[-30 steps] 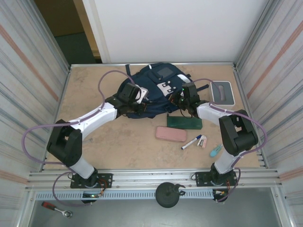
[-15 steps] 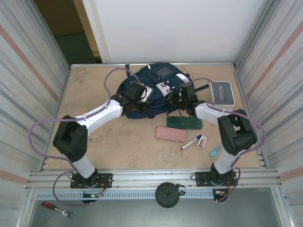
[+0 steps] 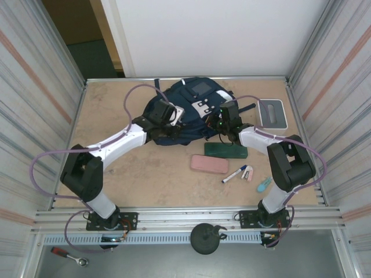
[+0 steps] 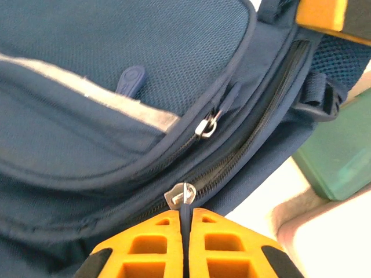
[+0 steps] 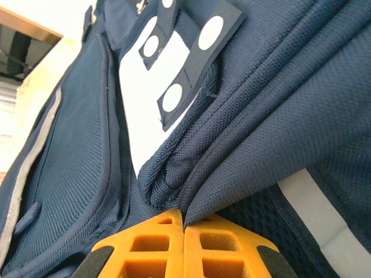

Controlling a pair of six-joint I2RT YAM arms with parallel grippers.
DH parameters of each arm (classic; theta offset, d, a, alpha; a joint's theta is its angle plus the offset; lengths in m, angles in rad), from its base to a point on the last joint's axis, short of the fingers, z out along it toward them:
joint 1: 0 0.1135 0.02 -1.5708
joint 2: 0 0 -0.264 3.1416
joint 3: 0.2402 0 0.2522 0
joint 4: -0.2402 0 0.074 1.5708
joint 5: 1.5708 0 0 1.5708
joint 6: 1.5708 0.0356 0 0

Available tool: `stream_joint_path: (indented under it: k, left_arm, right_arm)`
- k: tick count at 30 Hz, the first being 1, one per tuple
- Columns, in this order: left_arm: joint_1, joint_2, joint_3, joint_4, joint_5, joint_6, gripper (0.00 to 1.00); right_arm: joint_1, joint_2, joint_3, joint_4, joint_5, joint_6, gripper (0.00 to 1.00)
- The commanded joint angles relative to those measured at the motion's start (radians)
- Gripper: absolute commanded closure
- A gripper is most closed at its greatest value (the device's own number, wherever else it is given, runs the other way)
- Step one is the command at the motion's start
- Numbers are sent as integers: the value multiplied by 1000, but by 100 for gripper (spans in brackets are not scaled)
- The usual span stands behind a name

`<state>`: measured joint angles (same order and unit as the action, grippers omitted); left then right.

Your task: Pack the student bag

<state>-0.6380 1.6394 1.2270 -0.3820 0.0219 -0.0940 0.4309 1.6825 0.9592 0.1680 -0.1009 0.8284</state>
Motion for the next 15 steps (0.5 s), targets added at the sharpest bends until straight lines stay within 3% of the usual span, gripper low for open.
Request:
stream_joint_path:
  k: [1,5,10,15]
  left_arm:
    - [-29,29,85,69,84,-18,100]
    - [-14,22,82,23,4,1,100]
    - [75,-100,-79,-30,-215,13,100]
    - [69,-116,-73,-30,-198,15,100]
  right_arm:
    - [46,6,44,36,-20,-35,100]
    - [31,-3,21,22,9,-47,100]
    - [-59,-63,-68,22,53,-42,100]
    - [-28,-39,-50,58,31,-33,100]
